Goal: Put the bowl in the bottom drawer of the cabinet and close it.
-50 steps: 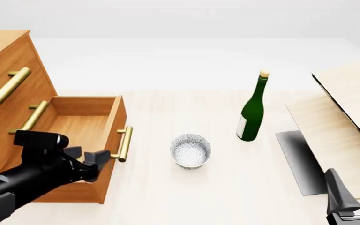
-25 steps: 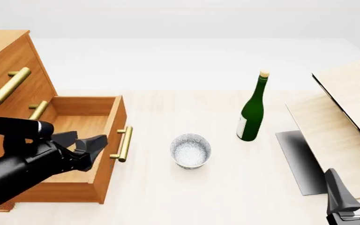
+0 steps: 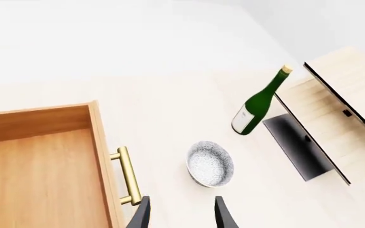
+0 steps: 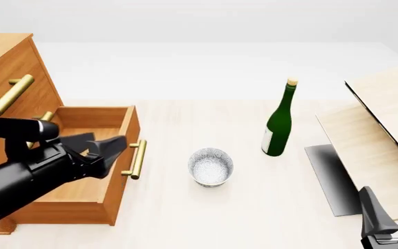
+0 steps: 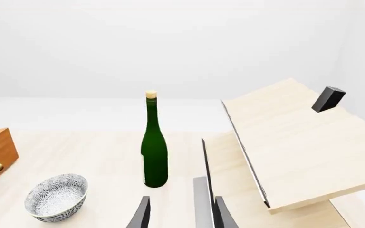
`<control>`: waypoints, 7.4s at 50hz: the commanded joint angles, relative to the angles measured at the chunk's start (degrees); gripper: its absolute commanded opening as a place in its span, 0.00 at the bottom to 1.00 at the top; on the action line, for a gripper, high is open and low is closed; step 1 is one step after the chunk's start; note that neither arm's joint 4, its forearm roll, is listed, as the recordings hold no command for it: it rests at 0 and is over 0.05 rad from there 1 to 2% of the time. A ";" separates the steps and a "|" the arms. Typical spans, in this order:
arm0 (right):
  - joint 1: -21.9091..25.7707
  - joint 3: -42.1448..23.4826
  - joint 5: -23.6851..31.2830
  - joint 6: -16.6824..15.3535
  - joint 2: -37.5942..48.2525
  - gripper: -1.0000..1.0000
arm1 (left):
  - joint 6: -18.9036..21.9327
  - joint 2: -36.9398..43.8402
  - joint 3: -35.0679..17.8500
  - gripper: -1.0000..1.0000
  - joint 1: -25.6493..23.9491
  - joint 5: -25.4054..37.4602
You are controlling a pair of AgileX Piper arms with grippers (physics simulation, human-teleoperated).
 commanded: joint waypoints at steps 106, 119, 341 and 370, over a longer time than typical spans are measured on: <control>0.00 0.00 0.00 0.00 0.00 1.00 | -5.94 38.59 -13.77 1.00 -5.01 -18.49; 0.01 0.00 0.00 -0.01 0.00 1.00 | -7.25 42.37 -15.38 1.00 -4.89 -19.08; 0.19 -0.01 -0.19 -0.94 -0.07 1.00 | -3.16 29.07 -8.15 0.00 -1.86 -15.13; 0.19 0.00 -0.19 -1.02 -0.07 1.00 | -0.73 19.79 -4.75 0.00 4.61 -11.67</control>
